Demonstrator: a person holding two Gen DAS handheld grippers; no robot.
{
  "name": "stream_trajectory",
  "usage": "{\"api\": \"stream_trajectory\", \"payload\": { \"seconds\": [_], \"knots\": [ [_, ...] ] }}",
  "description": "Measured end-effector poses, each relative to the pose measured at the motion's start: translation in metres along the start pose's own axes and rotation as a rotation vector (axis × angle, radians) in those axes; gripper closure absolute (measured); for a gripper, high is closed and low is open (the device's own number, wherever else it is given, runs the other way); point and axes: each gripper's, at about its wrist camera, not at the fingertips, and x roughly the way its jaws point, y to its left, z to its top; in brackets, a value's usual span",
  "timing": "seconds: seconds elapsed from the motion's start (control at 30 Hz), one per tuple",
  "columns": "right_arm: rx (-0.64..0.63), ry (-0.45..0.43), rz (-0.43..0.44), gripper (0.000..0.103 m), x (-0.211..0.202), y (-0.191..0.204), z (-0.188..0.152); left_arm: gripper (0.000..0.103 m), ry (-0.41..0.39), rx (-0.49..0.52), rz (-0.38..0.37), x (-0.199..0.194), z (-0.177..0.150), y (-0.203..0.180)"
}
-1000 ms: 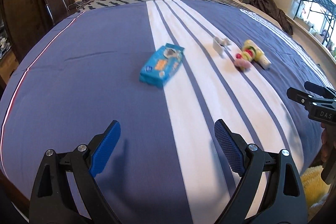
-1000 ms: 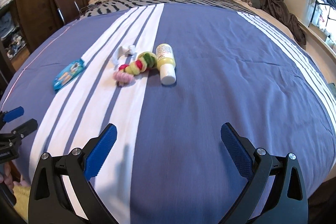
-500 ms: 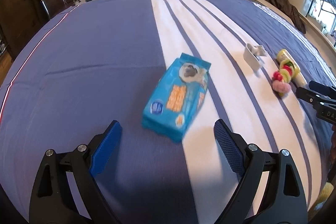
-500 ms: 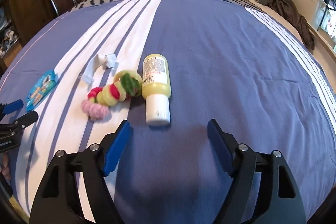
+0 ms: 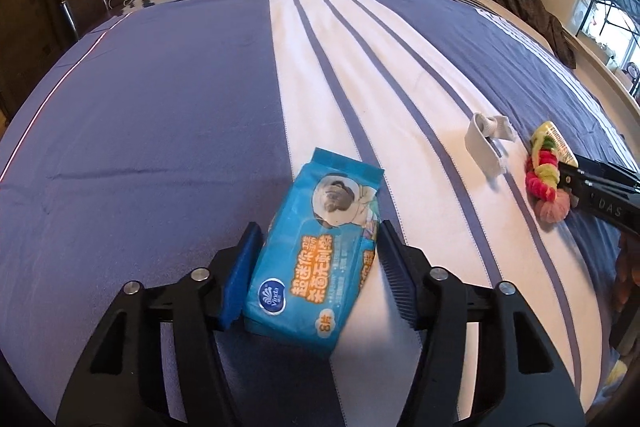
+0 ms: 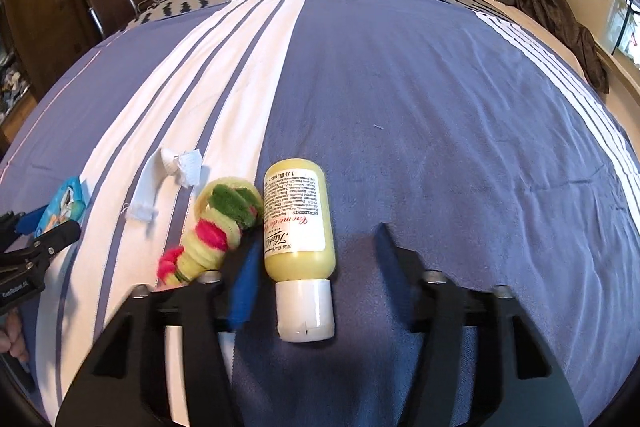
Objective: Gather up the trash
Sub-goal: 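Grasp the blue wet-wipe pack with the left tool while the right tool grasps the yellow lotion bottle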
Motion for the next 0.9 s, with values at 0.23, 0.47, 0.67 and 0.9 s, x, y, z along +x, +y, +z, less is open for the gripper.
{"api": "stream_trajectory", "payload": {
  "seconds": [0.23, 0.47, 0.67, 0.9],
  "knots": [
    [-0.025, 0.001, 0.012, 0.071, -0.020, -0.002, -0.021, 0.056, -0.005, -0.010, -0.015, -0.018, -0.020, -0.006],
    [-0.022, -0.004, 0.034, 0.071, -0.054, -0.005, -0.059, 0.057, -0.017, 0.028, -0.027, -0.046, -0.057, -0.023],
    [-0.009, -0.012, 0.056, 0.071, -0.086, -0.004, -0.093, 0.058, -0.027, 0.044, -0.049, -0.074, -0.091, -0.036],
    [-0.025, -0.020, 0.069, 0.071, -0.115, 0.005, -0.132, 0.058, -0.037, 0.058, -0.077, -0.106, -0.131, -0.055]
  ]
}}
